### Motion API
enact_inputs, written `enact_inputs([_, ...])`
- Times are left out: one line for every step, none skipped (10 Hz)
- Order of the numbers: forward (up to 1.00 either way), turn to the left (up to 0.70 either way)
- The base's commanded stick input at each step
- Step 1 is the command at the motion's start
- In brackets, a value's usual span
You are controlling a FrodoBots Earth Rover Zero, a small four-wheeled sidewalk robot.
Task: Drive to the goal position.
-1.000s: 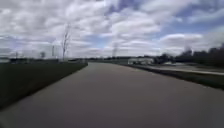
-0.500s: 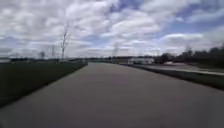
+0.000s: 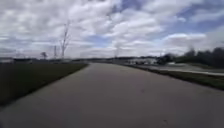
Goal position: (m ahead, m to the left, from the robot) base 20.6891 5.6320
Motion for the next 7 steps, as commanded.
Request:
enact_inputs([0.98,0.00])
enact_inputs([0.98,0.00])
enact_inputs([0.98,0.00])
enact_inputs([0.98,0.00])
enact_inputs([0.98,0.00])
enact_inputs([0.98,0.00])
enact_inputs([0.98,0.00])
